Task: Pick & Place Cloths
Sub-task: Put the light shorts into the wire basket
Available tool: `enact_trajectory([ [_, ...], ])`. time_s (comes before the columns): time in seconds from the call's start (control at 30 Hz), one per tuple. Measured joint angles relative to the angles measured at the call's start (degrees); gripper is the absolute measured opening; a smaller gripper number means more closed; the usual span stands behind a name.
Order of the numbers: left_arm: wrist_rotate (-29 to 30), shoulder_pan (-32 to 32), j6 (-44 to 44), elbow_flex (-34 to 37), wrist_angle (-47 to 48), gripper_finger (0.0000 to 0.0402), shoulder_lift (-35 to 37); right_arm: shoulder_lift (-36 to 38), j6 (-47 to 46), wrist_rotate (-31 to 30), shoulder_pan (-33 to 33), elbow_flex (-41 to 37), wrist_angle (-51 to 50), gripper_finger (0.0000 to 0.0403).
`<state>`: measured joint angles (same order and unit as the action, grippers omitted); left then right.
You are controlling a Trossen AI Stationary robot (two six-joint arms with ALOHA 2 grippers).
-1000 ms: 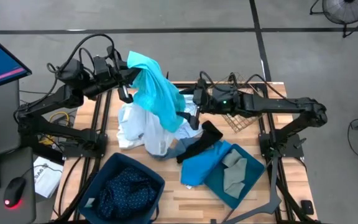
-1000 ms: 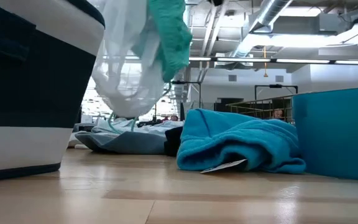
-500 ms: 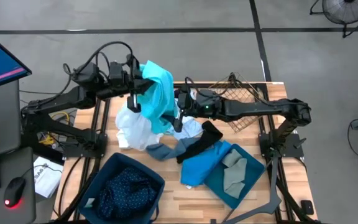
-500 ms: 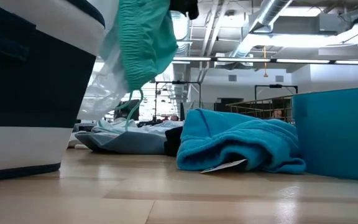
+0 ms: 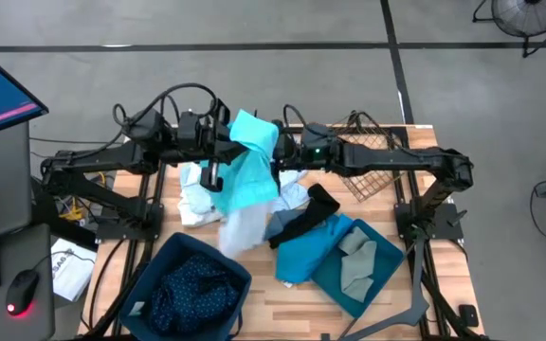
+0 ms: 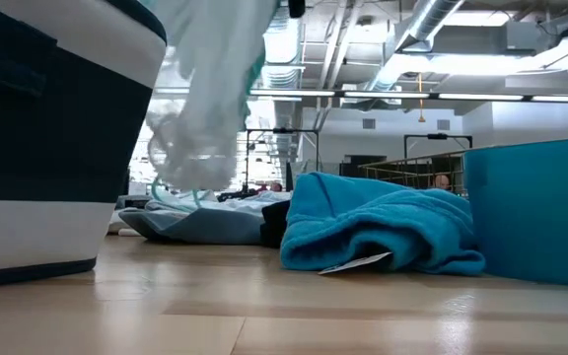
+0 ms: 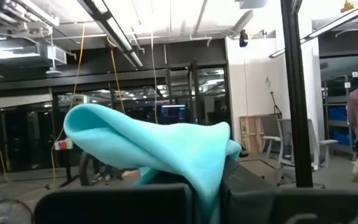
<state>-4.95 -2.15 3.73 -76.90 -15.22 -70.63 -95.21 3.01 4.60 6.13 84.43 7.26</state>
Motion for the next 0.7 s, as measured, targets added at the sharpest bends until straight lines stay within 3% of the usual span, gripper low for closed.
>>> enact_trajectory([
  [0.23,0.38,-0.23,0.36,0.0,0.51,0.0,0.15,7.8,0.28,0.87,4.08,6.41,-15.38,0.0005],
  [0.4,8.43,-4.32,2.24,0.0,-0.53,0.0,-2.07,16.05,1.92,-0.24,9.21,9.07,-27.9,0.0003],
  [0.5,8.98,-8.45,0.18,0.04,-5.56,0.0,-6.13,20.73,1.9,-3.4,12.39,9.19,-35.0,0.0002],
  [0.7,1.67,-15.62,-9.54,-0.01,-25.3,0.0,-17.05,27.58,1.64,-9.36,17.32,9.15,-42.58,0.0001],
])
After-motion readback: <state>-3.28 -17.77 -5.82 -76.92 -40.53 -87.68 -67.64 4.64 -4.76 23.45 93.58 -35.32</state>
